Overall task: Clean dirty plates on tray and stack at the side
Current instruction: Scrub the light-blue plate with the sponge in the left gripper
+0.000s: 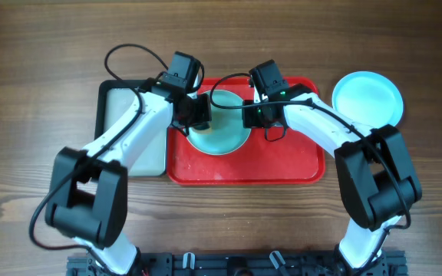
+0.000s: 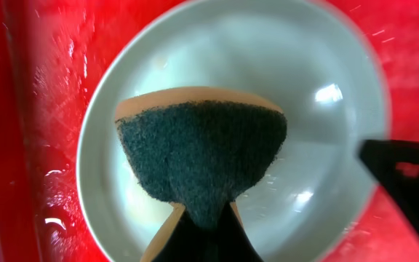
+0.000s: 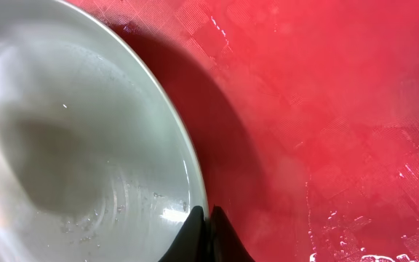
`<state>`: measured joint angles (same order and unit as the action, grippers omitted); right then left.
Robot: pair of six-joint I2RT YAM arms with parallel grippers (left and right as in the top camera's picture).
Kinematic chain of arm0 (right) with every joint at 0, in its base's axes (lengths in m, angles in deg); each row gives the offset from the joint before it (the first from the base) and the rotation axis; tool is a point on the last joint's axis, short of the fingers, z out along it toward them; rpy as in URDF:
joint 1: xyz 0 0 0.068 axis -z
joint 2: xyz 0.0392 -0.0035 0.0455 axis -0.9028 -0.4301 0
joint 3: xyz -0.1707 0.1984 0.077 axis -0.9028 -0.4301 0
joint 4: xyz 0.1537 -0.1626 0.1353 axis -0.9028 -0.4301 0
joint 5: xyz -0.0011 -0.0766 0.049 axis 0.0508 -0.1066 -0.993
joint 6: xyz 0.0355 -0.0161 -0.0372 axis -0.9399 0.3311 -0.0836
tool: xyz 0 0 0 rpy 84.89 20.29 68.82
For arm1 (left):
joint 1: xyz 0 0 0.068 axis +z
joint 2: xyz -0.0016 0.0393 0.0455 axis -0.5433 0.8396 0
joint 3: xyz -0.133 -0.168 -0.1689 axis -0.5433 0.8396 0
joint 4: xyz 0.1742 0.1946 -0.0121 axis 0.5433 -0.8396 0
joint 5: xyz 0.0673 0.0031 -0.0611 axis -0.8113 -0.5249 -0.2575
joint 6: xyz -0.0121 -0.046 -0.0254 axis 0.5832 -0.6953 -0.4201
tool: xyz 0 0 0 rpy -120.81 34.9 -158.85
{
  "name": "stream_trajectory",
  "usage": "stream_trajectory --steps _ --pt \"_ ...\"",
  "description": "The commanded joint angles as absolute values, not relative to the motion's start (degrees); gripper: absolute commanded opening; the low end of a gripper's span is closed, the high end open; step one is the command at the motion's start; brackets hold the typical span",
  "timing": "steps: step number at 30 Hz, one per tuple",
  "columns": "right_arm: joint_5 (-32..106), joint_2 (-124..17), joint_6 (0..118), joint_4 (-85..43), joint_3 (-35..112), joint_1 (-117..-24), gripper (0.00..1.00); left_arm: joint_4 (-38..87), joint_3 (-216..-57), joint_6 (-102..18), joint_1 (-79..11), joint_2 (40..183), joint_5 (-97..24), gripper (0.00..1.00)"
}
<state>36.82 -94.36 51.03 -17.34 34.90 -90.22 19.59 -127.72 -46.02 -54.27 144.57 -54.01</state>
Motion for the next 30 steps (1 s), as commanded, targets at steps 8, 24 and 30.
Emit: stream_trajectory --steps 8,24,30 --pt "35.93 -94.38 50.27 -17.10 34.53 -90.39 0.04 21.36 -125.89 -45.65 -54.27 149.84 -60.59 0.04" --pt "35.49 -94.38 50.27 -17.02 34.53 -90.39 0.04 28.91 -124.73 -47.09 -54.55 153.66 -49.88 0.04" --pt "30.81 -94.38 50.49 -16.21 34.53 -90.39 0.04 30.83 -124.73 -48.23 -55.60 153.93 -48.20 0.04"
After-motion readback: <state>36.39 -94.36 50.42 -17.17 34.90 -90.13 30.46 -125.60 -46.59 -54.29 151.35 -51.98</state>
